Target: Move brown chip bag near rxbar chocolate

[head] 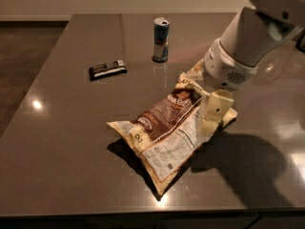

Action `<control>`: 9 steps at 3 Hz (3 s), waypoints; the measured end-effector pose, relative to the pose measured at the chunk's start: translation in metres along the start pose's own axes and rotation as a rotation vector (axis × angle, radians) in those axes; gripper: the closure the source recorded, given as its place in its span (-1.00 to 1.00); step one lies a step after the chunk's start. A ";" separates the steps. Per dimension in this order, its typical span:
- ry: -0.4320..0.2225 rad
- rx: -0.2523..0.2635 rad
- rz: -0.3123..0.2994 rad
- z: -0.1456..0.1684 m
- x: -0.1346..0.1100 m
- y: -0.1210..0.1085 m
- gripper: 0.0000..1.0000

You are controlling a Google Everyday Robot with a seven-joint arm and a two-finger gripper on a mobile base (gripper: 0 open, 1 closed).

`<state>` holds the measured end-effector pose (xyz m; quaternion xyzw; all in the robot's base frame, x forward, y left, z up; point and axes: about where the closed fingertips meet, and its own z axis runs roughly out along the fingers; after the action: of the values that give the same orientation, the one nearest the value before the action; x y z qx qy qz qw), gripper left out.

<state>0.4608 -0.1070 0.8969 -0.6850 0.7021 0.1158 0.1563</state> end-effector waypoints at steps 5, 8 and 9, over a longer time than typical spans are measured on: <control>-0.057 -0.084 -0.049 0.037 -0.048 -0.017 0.43; -0.147 -0.094 -0.041 0.044 -0.144 -0.092 1.00; -0.157 -0.097 -0.048 0.053 -0.160 -0.104 1.00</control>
Offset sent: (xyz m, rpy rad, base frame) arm 0.0157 0.0404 -0.0454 0.0758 0.1006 -0.0015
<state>0.5696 0.0574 0.9140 -0.6973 0.6644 0.1992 0.1805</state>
